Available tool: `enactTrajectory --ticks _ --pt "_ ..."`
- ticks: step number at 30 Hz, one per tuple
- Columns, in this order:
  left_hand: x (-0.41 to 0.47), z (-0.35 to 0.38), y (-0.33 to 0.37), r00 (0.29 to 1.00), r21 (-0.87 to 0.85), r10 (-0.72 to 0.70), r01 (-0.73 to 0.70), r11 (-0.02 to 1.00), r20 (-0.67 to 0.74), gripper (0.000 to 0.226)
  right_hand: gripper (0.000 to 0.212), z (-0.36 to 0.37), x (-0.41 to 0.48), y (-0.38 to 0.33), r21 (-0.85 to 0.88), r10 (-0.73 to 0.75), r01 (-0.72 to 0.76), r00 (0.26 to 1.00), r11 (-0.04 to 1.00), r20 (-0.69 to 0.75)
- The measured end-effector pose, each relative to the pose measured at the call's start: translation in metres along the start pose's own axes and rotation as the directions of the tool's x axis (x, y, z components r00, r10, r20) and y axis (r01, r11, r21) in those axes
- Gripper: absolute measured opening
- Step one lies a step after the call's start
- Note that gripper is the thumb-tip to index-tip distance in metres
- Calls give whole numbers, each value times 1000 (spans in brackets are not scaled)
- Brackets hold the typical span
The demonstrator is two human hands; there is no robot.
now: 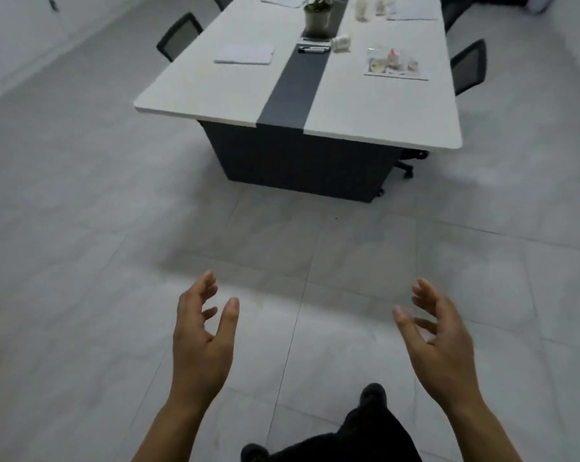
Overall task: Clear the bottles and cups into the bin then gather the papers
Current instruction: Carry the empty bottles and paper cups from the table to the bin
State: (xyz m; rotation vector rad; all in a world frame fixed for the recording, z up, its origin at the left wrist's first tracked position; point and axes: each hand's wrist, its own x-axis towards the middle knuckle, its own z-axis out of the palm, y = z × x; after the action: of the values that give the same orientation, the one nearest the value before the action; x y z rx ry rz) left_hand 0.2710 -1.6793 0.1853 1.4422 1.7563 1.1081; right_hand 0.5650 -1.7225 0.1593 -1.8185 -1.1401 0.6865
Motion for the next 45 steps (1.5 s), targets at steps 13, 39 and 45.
enactTrajectory --ticks 13,39,45 --pt "54 296 148 955 -30 12 -3 1000 298 50 61 -176 194 103 -4 145 -145 989 989 -39" --pt "442 825 391 874 -82 155 -132 988 460 48 61 -369 770 211 91 274 -259 925 962 -263" --pt "474 926 423 940 13 -30 28 1000 340 47 65 -403 932 254 53 235 -233 972 971 -31"
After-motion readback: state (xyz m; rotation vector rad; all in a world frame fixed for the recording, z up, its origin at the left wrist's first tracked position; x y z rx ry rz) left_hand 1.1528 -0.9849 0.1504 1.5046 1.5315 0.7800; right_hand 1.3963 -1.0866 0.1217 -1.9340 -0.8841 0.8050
